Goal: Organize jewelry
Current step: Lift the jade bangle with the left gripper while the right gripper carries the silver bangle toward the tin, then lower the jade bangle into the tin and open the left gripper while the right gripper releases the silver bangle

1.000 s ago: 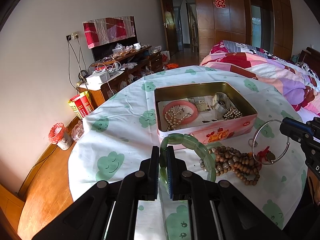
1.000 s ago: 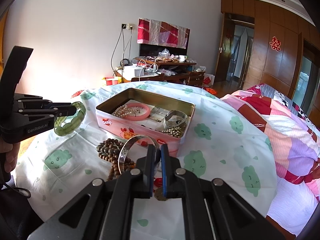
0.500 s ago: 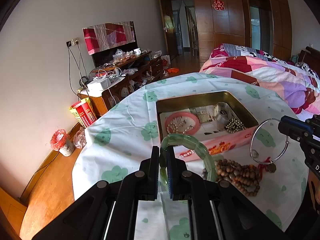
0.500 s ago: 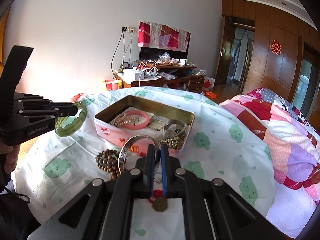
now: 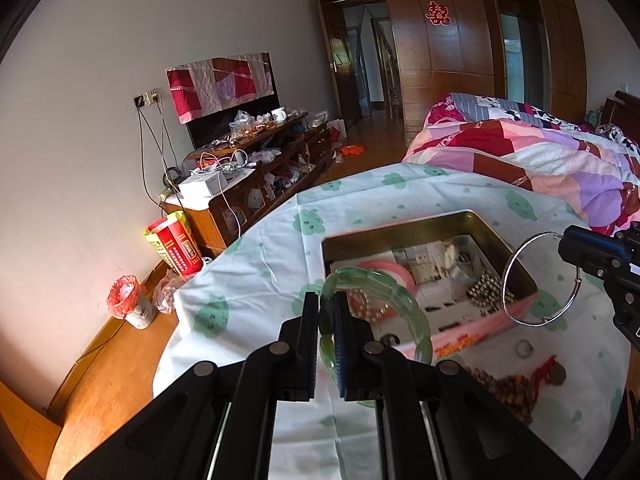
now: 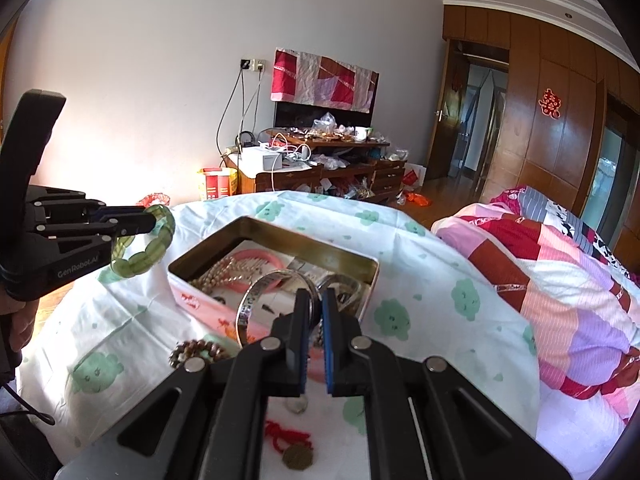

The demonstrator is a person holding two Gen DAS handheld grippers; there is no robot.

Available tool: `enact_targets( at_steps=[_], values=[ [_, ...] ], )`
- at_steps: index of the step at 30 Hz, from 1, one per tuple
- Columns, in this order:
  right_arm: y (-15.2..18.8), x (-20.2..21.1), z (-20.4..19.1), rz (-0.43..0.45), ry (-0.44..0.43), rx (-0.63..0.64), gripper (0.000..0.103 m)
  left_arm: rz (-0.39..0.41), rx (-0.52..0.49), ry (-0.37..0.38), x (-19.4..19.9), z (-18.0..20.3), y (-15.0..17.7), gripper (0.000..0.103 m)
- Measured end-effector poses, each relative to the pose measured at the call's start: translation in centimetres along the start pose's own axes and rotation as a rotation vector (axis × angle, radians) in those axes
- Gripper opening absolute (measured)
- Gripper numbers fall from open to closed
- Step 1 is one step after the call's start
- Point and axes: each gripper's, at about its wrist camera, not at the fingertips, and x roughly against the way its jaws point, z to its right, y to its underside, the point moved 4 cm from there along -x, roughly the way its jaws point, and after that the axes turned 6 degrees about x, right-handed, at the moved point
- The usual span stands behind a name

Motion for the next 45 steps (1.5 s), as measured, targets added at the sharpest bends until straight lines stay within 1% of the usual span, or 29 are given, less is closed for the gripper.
enact_targets(
  at_steps=[10,23,35,45],
  values=[
    [-1.6,-2.5,0.7,-0.009,0.025,0.015,0.008,0.003,-0.018,-0.02,-2.1,0.4,-2.2,0.006],
    [-2.3,-6.0,1.1,-0.051,0.05,0.016,0.008,-0.028,0.001,-0.038,-4.9,0.6,-3.0,0.006],
    [-2.1,-8.8,1.3,-0.102,0.057,0.01,0.008,-0.073,-0.015,-0.037,-7.4,1.6,-2.9,0.006],
    [-1.5,-9.6,0.7,-0.126,0.053,0.013,0.008,-0.108,-0.029,-0.029,-8.8,2.0,-2.1,0.006]
  ],
)
